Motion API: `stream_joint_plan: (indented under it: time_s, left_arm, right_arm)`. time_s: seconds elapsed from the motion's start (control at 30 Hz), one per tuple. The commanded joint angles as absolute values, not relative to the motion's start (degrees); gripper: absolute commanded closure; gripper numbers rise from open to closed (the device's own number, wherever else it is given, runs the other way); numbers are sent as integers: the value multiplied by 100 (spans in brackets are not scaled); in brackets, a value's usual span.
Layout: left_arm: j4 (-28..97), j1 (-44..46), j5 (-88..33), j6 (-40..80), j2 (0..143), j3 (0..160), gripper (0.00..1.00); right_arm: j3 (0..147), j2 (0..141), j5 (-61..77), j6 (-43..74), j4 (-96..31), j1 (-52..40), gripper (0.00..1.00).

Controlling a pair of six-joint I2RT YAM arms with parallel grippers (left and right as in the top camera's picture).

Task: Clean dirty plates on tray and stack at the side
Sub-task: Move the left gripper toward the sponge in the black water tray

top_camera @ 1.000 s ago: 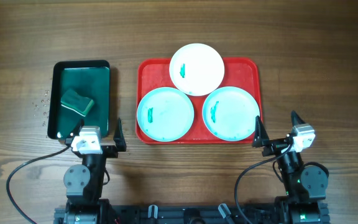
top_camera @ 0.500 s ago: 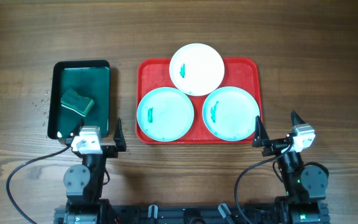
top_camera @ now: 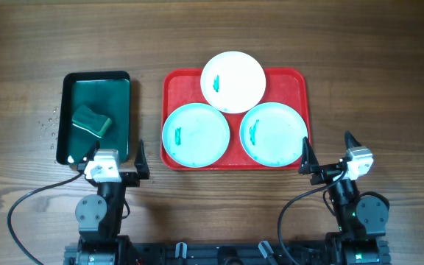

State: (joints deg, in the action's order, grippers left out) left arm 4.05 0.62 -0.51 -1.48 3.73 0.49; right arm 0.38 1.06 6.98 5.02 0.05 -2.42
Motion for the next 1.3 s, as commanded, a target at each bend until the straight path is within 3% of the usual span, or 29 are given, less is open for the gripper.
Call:
stream_joint_plan:
  time_s: [0.0,0.83,0.93,1.1,1.27]
  left_arm:
    - [438,19,-148,-276,381,32,0]
    - [403,21,-250,-237,381,32,0]
    - [309,21,-1310,-211,381,32,0]
    - [-926,21,-5146,-217,381,32,0]
    - [-2508,21,-6366,32,381,32,0]
  right_arm:
    - [30,141,598,451,34,-213,0]
    - [30,141,598,451,34,-213,0]
    - [30,141,598,449,34,-213,0]
    - [30,141,600,451,34,-213,0]
    - [30,141,598,451,34,-213,0]
